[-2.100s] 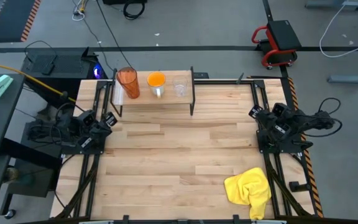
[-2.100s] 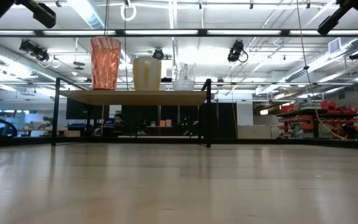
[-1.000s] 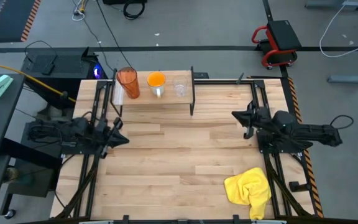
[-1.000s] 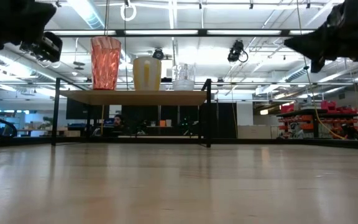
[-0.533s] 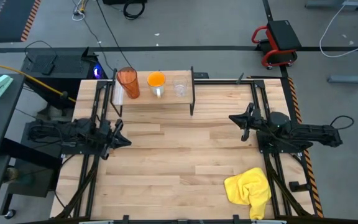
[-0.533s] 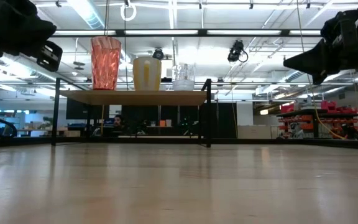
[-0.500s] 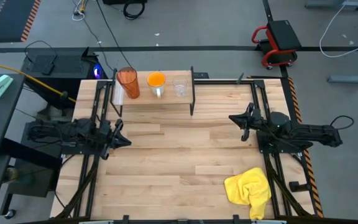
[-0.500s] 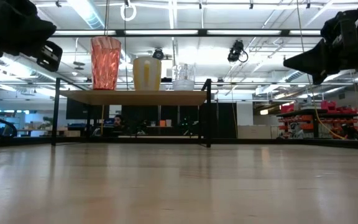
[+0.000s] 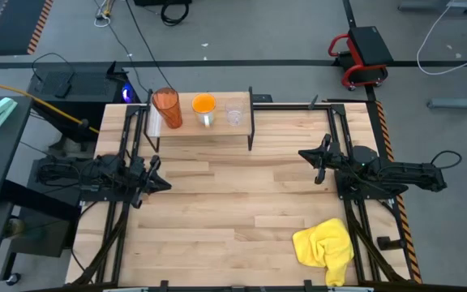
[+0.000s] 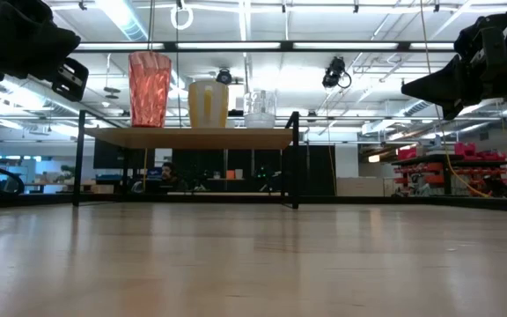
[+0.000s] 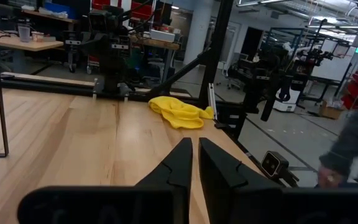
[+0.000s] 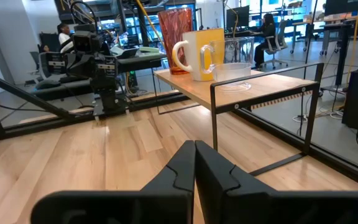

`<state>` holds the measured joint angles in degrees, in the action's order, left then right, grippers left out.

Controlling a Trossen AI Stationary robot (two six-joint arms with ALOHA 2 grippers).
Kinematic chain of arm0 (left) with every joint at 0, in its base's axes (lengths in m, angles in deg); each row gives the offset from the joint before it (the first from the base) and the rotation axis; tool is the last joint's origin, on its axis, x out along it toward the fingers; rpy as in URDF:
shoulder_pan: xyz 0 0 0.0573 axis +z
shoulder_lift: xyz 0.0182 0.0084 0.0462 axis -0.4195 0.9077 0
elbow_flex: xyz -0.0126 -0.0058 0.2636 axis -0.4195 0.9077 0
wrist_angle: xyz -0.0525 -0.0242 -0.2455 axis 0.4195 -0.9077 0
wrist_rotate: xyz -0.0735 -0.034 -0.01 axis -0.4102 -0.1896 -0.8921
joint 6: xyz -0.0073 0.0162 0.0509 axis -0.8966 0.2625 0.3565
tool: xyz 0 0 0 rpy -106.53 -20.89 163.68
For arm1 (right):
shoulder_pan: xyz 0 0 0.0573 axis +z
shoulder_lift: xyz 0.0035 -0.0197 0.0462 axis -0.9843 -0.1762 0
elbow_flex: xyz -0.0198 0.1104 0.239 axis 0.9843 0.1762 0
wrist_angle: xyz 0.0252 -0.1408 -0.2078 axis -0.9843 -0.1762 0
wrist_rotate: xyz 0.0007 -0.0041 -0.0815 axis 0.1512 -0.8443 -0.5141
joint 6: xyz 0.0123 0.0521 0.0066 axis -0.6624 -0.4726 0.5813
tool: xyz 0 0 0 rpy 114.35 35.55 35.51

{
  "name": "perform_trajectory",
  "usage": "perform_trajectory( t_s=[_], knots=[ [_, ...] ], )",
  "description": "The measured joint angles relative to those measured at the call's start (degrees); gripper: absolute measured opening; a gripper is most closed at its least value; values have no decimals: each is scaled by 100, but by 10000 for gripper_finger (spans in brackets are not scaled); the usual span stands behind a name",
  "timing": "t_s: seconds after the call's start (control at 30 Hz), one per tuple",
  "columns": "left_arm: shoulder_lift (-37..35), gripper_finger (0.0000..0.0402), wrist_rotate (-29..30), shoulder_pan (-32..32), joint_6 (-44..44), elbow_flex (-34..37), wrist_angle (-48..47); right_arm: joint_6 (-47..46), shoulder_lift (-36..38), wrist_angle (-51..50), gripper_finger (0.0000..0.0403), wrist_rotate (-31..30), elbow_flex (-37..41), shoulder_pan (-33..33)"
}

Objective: Stack small to large cups/mugs on shelf
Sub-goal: Return to Home Position

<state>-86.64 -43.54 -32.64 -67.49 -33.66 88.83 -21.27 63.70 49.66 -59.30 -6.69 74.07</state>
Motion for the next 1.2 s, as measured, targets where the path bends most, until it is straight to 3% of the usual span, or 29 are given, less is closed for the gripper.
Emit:
perform_trajectory(
  t_s=[1.2],
  knots=[
    [0,29,-2,0,2,0,2,0,0,0,15,0,0,0]
  ],
)
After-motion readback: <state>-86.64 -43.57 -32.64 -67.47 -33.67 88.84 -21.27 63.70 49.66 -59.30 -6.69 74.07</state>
